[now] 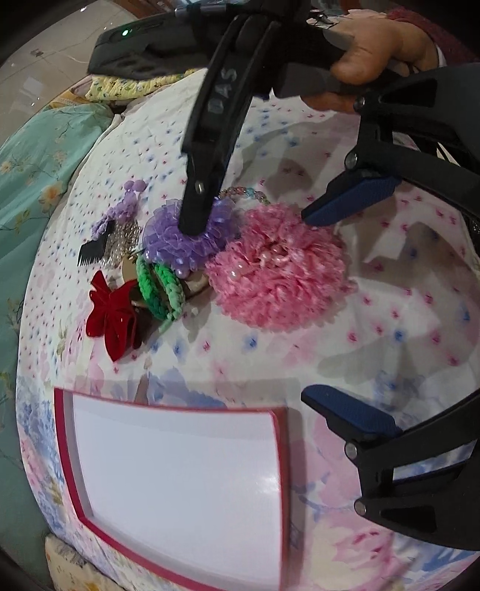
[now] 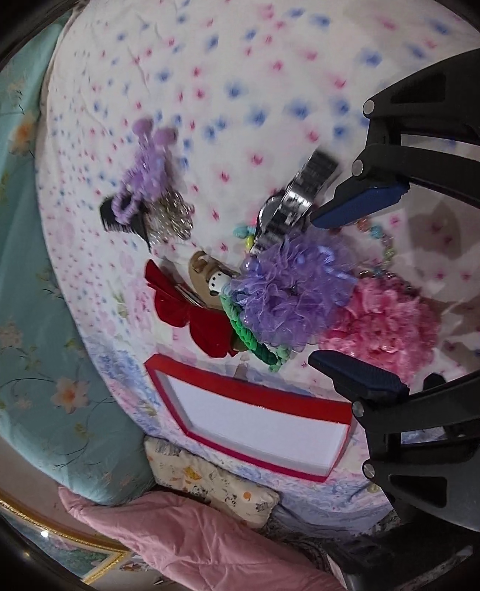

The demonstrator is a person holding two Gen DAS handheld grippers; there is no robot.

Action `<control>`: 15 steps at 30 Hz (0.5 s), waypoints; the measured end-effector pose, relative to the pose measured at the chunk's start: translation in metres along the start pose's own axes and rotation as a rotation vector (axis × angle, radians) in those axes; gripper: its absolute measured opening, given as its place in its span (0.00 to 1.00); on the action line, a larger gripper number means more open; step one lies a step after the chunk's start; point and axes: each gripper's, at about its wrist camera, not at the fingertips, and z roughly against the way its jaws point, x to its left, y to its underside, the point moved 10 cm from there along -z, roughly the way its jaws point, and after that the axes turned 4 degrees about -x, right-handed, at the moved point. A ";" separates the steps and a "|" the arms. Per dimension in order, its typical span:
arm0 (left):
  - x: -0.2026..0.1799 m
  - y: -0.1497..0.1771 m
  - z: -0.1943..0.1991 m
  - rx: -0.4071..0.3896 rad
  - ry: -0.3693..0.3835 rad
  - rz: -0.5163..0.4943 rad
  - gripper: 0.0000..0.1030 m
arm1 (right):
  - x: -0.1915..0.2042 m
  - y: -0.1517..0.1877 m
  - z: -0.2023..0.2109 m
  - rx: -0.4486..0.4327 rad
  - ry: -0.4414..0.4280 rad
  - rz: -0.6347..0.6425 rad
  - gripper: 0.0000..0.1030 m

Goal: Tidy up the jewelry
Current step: 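Grasp the pink ruffled scrunchie with the left tool while the right tool grasps the purple scrunchie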

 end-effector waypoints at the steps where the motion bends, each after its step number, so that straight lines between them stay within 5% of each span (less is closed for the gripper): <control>1: -0.001 -0.001 -0.004 0.010 0.005 -0.005 0.76 | 0.001 0.001 -0.004 0.009 -0.004 0.000 0.60; 5: -0.008 0.002 -0.017 0.051 0.049 -0.022 0.49 | 0.000 0.002 -0.012 0.028 -0.011 -0.005 0.34; 7: -0.012 0.004 -0.020 0.065 0.076 -0.025 0.24 | -0.004 0.002 -0.012 0.033 -0.008 -0.016 0.16; 9: -0.016 0.006 -0.019 0.063 0.096 -0.030 0.13 | -0.008 0.003 -0.008 0.033 -0.008 -0.029 0.04; 15: -0.015 0.000 0.009 -0.005 0.117 -0.034 0.07 | -0.007 0.001 0.014 -0.007 0.005 -0.016 0.00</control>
